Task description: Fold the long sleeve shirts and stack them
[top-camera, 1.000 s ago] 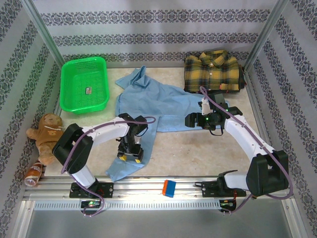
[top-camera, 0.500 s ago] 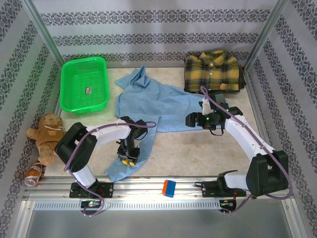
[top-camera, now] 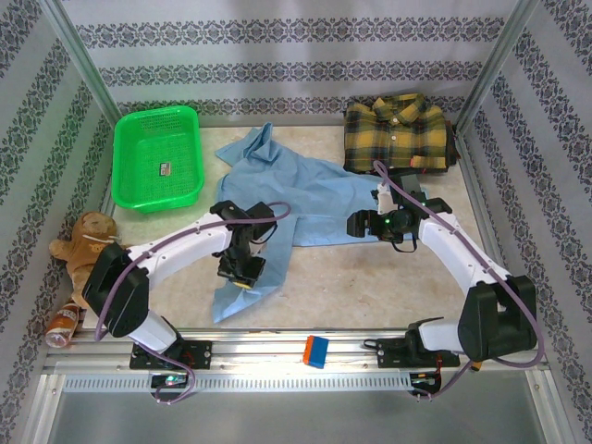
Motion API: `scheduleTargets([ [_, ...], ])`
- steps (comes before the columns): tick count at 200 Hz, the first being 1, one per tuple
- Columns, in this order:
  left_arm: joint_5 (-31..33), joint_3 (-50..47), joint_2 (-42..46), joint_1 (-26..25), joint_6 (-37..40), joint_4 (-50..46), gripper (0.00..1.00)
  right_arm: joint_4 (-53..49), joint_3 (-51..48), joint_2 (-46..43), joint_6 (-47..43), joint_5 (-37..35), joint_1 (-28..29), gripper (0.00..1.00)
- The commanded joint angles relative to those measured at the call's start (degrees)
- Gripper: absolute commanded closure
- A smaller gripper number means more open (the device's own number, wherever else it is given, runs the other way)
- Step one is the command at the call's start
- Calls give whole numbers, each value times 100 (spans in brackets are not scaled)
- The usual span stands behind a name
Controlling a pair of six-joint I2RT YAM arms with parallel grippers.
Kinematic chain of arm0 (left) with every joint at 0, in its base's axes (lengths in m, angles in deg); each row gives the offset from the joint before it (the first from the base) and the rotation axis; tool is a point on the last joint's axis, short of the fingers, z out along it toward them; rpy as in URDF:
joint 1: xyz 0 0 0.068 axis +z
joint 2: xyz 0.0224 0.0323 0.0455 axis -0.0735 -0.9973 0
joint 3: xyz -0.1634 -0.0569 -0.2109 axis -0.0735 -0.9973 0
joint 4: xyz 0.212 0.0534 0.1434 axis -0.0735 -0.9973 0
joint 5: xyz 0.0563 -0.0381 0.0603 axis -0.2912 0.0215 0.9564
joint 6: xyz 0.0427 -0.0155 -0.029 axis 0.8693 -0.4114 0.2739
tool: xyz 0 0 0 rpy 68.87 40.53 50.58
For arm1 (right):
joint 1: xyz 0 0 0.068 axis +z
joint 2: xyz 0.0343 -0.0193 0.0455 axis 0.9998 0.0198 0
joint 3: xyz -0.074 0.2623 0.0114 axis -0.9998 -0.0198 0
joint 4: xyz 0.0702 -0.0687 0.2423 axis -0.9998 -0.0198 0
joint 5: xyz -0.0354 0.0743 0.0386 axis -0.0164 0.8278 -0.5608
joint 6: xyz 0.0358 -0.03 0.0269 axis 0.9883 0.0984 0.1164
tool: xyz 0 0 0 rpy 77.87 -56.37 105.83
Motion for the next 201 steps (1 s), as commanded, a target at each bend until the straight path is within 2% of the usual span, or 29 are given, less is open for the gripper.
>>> scheduleTargets([
  [1, 651, 583, -51, 46, 282, -645, 92, 79, 108, 81, -51, 61, -59, 14],
  [40, 1467, 1956, -540, 399, 797, -833, 92, 119, 166, 171, -27, 70, -63, 14],
  [81, 1644, 3566, -1368, 830, 1227, -811, 92, 102, 149, 130, -27, 35, -93, 14],
  [135, 2011, 6421, -2989, 1146, 1512, -1236, 92, 154, -50, -35, 64, 18, -208, 14],
  [174, 2156, 8637, -4149, 1521, 1039, -1576, 92, 247, -156, -58, 113, 41, -294, 14],
  [201, 2046, 8696, -4182, 1639, 321, -1457, 93, 294, -159, 0, 153, 95, -327, 14],
])
